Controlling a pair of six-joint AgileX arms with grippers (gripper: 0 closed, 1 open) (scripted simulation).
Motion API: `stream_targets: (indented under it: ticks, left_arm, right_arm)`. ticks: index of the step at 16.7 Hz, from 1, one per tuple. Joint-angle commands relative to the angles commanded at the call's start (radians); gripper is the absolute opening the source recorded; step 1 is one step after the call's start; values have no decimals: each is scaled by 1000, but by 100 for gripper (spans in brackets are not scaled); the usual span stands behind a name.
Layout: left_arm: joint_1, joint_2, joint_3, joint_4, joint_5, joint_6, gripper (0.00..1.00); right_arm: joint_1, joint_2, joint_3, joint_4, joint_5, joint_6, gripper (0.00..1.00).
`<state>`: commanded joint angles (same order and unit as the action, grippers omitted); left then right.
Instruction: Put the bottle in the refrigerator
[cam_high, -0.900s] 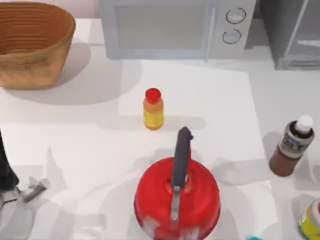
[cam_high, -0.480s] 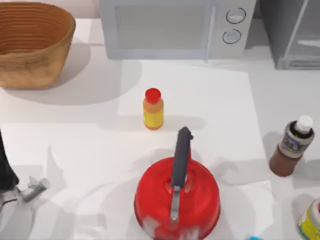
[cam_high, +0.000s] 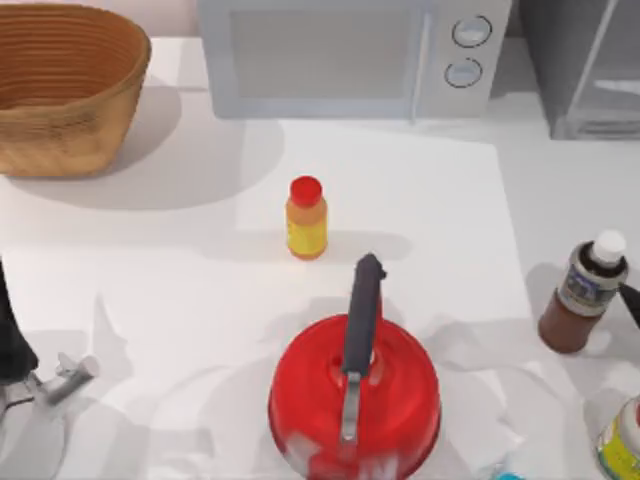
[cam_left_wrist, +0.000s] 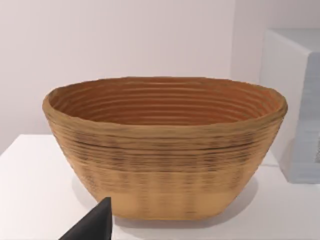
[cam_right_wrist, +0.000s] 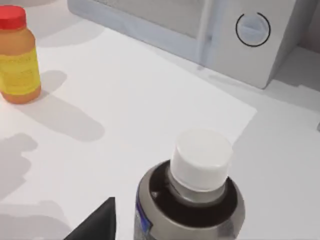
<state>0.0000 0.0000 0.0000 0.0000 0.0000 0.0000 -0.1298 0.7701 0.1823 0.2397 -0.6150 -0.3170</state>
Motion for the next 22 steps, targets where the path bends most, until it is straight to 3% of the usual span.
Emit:
stream_targets:
  ticks: [4,7,15,22]
  left_arm:
    - [0,0,0,0,0,0,100]
    - [0,0,0,0,0,0,100]
    - [0,0,0,0,0,0,100]
    - [0,0,0,0,0,0,100]
  right_arm:
    - [-80,267,40,44,-201,-127,100]
    - [-105,392,52,56,-274,-202,100]
    - [-96,437,57,70,-269,-213,100]
    - [26,646,89,335,-166,-102,100]
